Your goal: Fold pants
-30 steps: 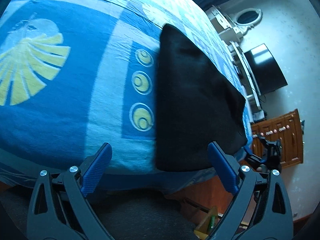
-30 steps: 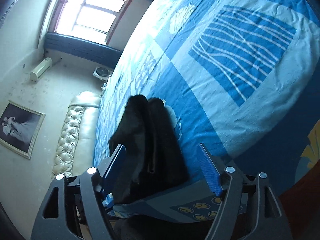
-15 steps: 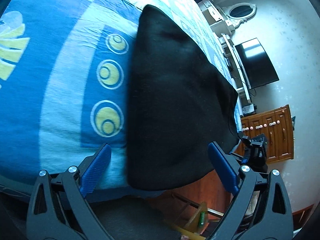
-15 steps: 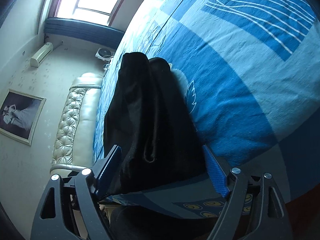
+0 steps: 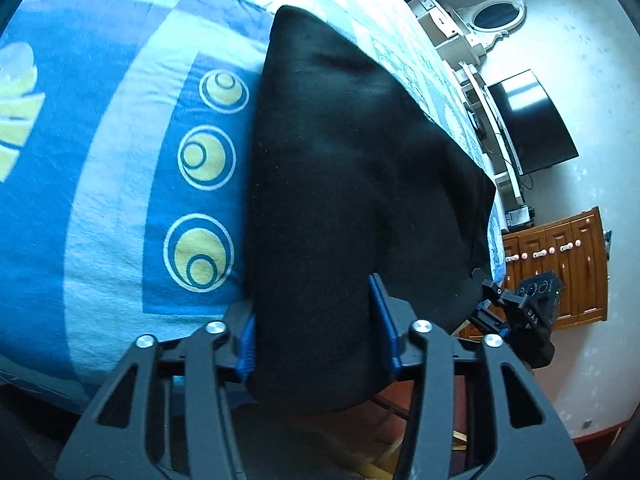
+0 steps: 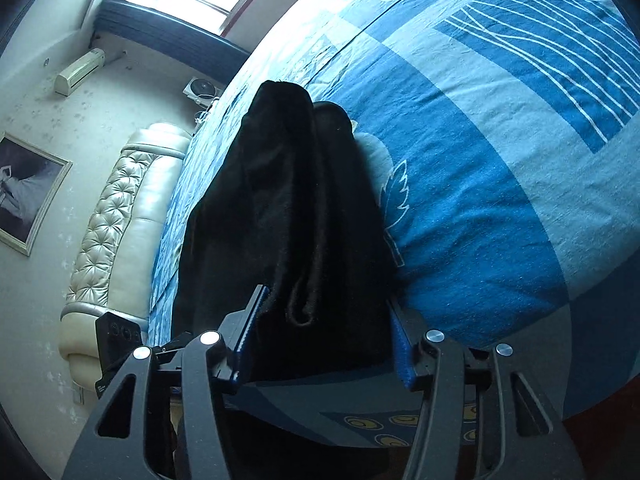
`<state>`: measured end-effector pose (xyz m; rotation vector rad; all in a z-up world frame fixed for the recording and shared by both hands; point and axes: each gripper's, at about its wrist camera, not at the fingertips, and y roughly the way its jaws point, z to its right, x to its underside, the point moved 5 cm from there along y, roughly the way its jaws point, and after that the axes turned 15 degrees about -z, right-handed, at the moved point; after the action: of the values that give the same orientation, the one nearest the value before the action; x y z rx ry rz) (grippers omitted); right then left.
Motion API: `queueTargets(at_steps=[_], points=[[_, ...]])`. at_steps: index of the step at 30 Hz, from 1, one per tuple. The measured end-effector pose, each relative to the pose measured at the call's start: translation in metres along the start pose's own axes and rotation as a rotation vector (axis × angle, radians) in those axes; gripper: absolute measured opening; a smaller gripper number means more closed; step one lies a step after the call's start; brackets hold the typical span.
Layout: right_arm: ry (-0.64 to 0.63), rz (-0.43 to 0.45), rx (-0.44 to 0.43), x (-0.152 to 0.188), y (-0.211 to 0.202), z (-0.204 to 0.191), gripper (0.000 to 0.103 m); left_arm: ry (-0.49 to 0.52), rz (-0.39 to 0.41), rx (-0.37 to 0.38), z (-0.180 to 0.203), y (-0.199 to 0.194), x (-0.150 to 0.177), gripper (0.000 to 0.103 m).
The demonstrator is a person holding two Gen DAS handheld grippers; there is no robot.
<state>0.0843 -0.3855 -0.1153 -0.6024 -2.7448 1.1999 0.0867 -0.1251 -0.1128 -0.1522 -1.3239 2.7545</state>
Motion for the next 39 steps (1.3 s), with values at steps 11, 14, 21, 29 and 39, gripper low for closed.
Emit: queueTargets(at_steps=[11, 14, 21, 29, 39], points=[[-0.062, -0.064, -0.002, -0.004, 0.038, -0.038, 0.053, -0.004, 0.061, -0.113, -0.031, -0.042, 0.005, 0.038], [-0.092, -0.093, -0.002, -0.005, 0.055, -0.057, 0.053, -0.029, 0.076, -0.131, -0.046, -0.056, 0.009, 0.038], [-0.142, -0.162, -0.016, 0.005, 0.094, -0.088, 0.053, -0.082, 0.112, -0.179, -0.078, -0.090, 0.017, 0.038], [-0.168, -0.201, -0.023, 0.009, 0.117, -0.110, 0.052, -0.112, 0.134, -0.211, -0.100, -0.113, 0.024, 0.038], [-0.175, -0.217, -0.045, 0.009, 0.125, -0.102, 0.052, -0.095, 0.144, -0.211, -0.113, -0.110, 0.031, 0.042]])
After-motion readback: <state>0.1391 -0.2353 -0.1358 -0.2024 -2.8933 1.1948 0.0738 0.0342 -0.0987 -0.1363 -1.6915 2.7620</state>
